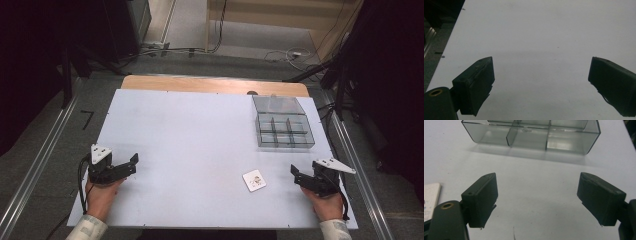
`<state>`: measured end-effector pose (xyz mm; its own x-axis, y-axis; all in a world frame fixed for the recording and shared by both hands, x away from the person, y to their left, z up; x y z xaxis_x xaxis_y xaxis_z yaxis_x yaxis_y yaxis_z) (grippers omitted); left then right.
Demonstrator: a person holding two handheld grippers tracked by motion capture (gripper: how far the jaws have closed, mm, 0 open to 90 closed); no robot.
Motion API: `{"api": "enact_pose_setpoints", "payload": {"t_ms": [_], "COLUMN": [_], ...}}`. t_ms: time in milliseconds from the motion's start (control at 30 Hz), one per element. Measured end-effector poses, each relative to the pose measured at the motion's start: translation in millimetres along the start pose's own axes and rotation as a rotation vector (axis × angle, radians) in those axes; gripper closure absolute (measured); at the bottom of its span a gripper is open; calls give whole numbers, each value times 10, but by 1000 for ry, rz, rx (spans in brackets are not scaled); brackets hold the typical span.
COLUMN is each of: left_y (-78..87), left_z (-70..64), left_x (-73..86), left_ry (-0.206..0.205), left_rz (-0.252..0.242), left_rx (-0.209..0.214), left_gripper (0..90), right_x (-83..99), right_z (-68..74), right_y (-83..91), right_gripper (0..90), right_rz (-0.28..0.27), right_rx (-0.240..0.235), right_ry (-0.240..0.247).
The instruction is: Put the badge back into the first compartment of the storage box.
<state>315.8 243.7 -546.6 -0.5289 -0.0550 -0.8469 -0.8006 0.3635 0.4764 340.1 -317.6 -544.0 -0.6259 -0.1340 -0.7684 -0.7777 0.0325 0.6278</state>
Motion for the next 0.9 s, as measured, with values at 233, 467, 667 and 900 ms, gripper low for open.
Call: {"api": "enact_pose_setpoints", "payload": {"t_ms": [233, 467, 667, 900], "left_y": [-9, -2, -6, -5], "left_z": [6, 9, 4, 2], "left_x": [-8, -6, -5, -4], "left_ry": [-3, -4, -5, -6], "left_rz": [-1, -1, 1, 2], "left_rx": [-8, -10, -8, -7], "left_gripper": [70, 70, 70, 70], "right_x": [-28, -25, -18, -22], "right_z": [87, 171, 225, 277], "right_y": [49, 60, 69, 76], "right_gripper": [155, 155, 155, 155], "right_rz": [3, 14, 19, 17], "right_rx": [-43, -67, -83, -94], "right_ry": [-12, -14, -8, -6]}}
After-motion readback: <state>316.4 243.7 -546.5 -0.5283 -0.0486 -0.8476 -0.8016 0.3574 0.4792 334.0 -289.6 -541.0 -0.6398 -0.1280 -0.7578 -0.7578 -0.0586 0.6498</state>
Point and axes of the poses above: each handheld gripper's, and its own axes: y roughly backward along the jaws, x roughly out of its underside, z roughly to its left, the point moved 9 cm from there along -y, roughly forward along the jaws, and after that the axes turned 14 degrees about x, right-handed, at the moved point
